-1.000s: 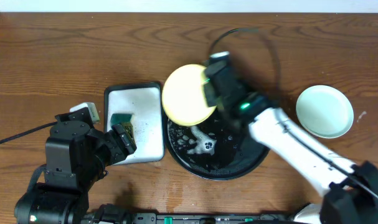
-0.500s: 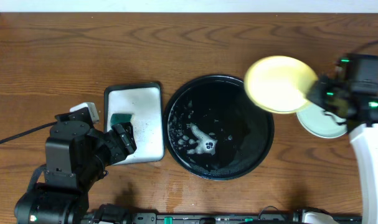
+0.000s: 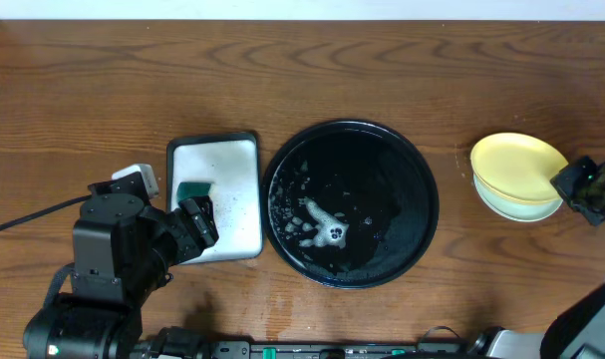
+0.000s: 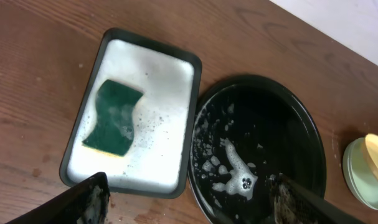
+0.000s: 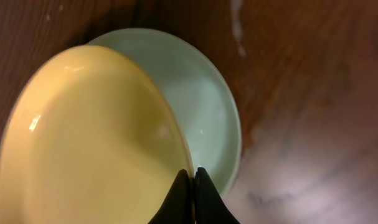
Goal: Clean dirty plates on tray and stack at the side
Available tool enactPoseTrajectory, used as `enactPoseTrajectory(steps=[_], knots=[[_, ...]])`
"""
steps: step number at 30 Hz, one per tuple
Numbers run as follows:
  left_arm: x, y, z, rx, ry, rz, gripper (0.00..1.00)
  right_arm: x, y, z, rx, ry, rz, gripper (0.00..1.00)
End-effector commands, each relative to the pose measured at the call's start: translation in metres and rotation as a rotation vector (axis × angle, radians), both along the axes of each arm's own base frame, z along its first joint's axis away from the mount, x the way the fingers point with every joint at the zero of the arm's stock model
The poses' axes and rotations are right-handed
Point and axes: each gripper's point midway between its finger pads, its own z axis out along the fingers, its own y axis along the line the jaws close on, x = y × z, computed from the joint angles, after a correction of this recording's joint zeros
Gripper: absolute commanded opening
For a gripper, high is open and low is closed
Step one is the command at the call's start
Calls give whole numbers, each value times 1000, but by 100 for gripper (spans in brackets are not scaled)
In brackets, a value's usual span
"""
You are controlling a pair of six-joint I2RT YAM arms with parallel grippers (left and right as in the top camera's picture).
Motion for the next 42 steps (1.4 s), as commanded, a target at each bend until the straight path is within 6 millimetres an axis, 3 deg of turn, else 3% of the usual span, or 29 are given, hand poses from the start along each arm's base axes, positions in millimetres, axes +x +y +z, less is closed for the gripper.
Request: enactPoseTrajectory(steps=[1, 3, 4, 7, 9, 13, 19, 20, 21, 22, 26, 30, 36, 42], knots=[[0, 0, 6, 3, -17, -9, 83, 4, -9, -6, -45, 11, 11, 4], [0, 0, 6, 3, -17, -9, 83, 12, -9, 1, -45, -27, 24, 31], [0, 0, 6, 3, -17, -9, 83, 19, -1, 10, -15, -72, 70, 38], [0, 0, 6, 3, -17, -9, 83, 48, 54, 66, 106, -326, 359, 55], [0, 0, 6, 3, -17, -9, 83, 48, 89, 105, 152, -446, 476, 58], [0, 0, 6, 3, -17, -9, 83, 22, 157, 167, 162, -598, 689, 62], [0, 0, 6, 3, -17, -9, 83, -44, 254, 216, 91, -696, 1011, 63], [0, 0, 6, 3, -17, -9, 83, -52, 263, 222, 68, -715, 1048, 65], [0, 0, 6, 3, -17, -9, 83, -61, 272, 228, 49, -737, 1081, 79], [0, 0, 6, 3, -17, -9, 83, -68, 278, 234, 31, -761, 1106, 99], [0, 0, 6, 3, -17, -9, 83, -98, 300, 252, 40, -841, 1193, 99], [0, 0, 6, 3, -17, -9, 83, -115, 303, 254, 44, -853, 1216, 99], [0, 0, 6, 3, -17, -9, 83, -123, 287, 251, -69, -840, 1196, 99], [0, 0, 6, 3, -17, -9, 83, -135, 265, 254, -343, -882, 1220, 99]])
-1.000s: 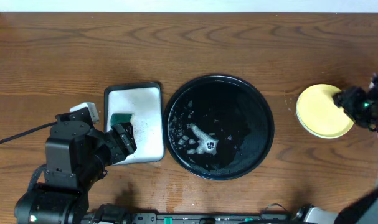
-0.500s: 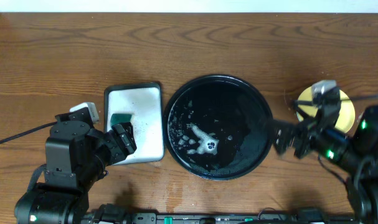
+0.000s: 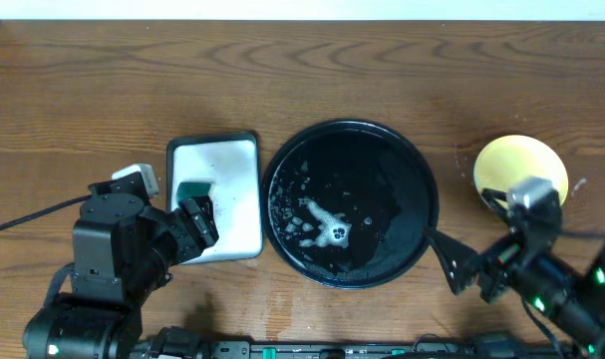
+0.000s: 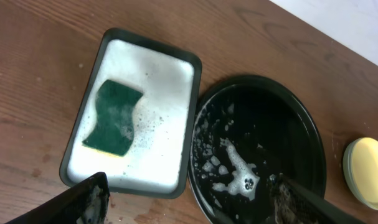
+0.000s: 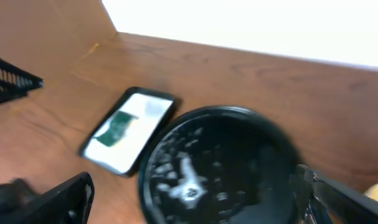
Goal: Clean dirty plates on tray and stack at the side
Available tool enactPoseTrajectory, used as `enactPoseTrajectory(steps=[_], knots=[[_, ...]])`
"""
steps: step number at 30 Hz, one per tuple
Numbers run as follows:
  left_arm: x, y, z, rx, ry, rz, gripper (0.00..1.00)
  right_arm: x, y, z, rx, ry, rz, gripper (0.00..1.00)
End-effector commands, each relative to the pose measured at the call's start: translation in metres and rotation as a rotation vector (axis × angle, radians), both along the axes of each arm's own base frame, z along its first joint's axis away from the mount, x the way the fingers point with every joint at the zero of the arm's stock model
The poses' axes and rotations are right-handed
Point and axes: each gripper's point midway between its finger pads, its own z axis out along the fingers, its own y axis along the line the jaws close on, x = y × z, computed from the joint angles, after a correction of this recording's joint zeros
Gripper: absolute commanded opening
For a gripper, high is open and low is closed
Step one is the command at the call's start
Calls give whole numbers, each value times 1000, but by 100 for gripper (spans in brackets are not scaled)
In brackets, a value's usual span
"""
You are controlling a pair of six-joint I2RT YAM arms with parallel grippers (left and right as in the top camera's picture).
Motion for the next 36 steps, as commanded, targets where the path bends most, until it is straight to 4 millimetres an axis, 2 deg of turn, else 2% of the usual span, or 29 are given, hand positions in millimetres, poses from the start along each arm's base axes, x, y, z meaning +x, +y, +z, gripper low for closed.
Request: enactPoseTrajectory(steps=[1, 6, 12, 17, 24, 27, 31, 36], knots=[[0, 0, 6, 3, -17, -9, 83, -3, -21, -6, -153, -114, -69, 99], [0, 0, 6, 3, -17, -9, 83, 1, -42, -43, -202, -143, -187, 99], [0, 0, 6, 3, -17, -9, 83, 3, -42, -98, -190, -197, -197, 99], [0, 0, 6, 3, -17, -9, 83, 16, -43, -151, -190, -218, -210, 99], [0, 0, 6, 3, -17, -9, 83, 38, -40, -196, -182, -249, -213, 99], [0, 0, 6, 3, -17, -9, 83, 47, -38, -203, -171, -295, -219, 99], [0, 0, 6, 3, -17, -9, 83, 56, -39, -186, -157, -420, -238, 99], [0, 0, 6, 3, -17, -9, 83, 58, -38, -187, -147, -443, -242, 99]])
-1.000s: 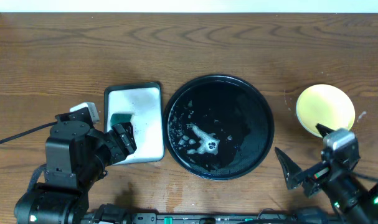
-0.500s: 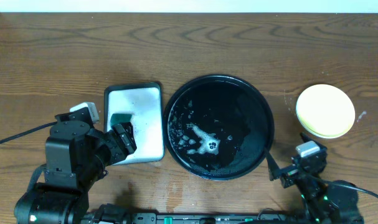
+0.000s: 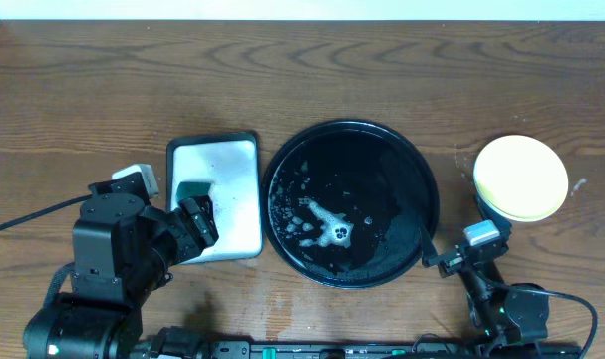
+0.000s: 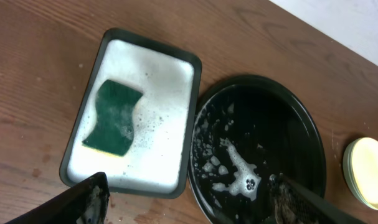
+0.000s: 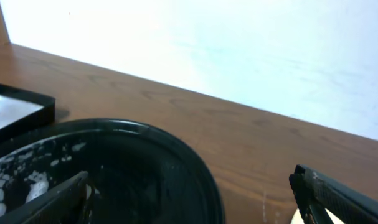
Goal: Clean dirty plates on tray and stack at the side
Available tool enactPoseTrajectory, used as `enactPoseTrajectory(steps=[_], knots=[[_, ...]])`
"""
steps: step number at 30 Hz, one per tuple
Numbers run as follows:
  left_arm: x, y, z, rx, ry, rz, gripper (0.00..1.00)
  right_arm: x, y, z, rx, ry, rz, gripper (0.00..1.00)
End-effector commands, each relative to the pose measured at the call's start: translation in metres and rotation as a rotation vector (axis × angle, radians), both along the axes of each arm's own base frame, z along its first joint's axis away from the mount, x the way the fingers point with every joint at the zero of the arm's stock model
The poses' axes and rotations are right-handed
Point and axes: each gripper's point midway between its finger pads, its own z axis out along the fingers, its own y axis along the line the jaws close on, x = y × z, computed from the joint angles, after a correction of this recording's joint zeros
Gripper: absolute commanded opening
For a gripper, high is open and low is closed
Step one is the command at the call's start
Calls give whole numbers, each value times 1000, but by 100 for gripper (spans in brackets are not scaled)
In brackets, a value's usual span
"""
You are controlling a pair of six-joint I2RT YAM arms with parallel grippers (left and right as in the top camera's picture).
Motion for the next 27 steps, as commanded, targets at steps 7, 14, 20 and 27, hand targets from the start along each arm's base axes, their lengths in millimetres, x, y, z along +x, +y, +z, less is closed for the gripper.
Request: enactPoseTrajectory(steps=[7, 14, 20, 27], knots=[[0, 0, 6, 3, -16, -9, 83, 1, -3, -6, -11, 7, -14, 99], [0, 0, 6, 3, -16, -9, 83, 1, -3, -6, -11, 6, -14, 99], [0, 0, 6, 3, -16, -9, 83, 1, -3, -6, -11, 7, -14, 99], [0, 2, 8, 8, -31, -2, 83, 1, -3, -6, -11, 7, -14, 99]])
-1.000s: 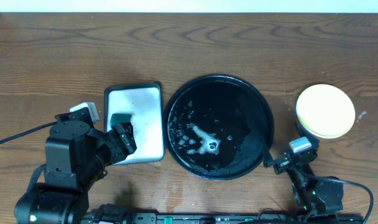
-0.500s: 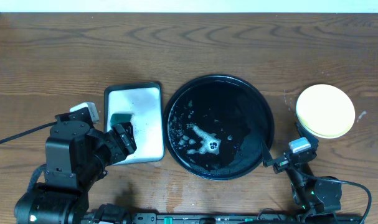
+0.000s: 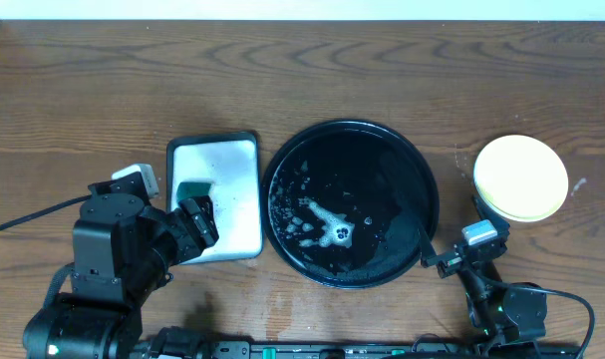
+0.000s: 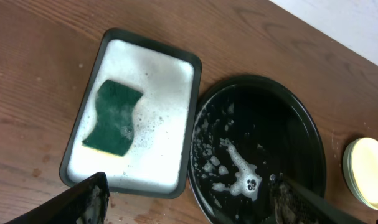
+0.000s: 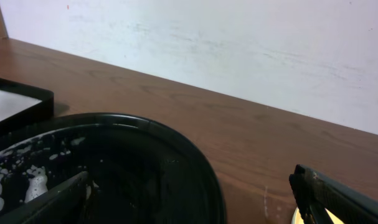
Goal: Clean dirty plates on tray and stack at the side
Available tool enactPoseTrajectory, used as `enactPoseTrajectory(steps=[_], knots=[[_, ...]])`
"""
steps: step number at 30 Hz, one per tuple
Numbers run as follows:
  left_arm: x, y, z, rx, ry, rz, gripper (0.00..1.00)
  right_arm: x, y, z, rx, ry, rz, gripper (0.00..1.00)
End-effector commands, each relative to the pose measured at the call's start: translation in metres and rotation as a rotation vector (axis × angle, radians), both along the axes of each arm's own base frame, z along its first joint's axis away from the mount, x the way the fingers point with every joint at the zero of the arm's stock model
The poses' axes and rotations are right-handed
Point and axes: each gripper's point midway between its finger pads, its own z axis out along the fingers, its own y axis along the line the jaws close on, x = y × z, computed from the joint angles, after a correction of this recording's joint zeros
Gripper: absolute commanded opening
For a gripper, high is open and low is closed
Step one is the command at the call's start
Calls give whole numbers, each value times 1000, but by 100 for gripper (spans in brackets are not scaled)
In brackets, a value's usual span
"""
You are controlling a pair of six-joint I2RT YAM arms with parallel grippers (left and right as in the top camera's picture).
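The round black tray lies mid-table and holds only foam; the left wrist view shows the tray too. A yellow plate sits flat on a pale green plate at the right; their edge also shows in the left wrist view. A green sponge lies in a rectangular tray of suds. My left gripper hangs open above the near edges of both trays. My right gripper is open and low at the black tray's front right rim.
The wooden table stretches bare behind the trays. A white wall rises past the far edge. The left arm's body fills the front left corner, with a cable trailing off to the left.
The right wrist view has shifted very slightly, the black tray's rim showing a little higher. Plates, trays, sponge and the left arm stay where they were.
My right gripper was shut on the yellow plate's rim, holding it tilted over the green plate. Then the yellow plate lay flat on the green one and the gripper was open beside the black tray. Since then it has stayed low at the tray's front right. The left arm never moved.
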Motion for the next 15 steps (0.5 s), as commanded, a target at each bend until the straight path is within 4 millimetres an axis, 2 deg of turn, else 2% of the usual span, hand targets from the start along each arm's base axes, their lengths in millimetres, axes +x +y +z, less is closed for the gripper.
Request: enactPoseTrajectory(steps=[1, 9, 15], knots=[[1, 10, 11, 34, -58, 34, 83, 1, -3, -1, -8, -3, -13, 99], [15, 41, 29, 45, -358, 191, 83, 1, -3, -1, -8, -3, -13, 99], [11, 53, 23, 49, -592, 239, 83, 1, -3, -1, -8, -3, -13, 99]])
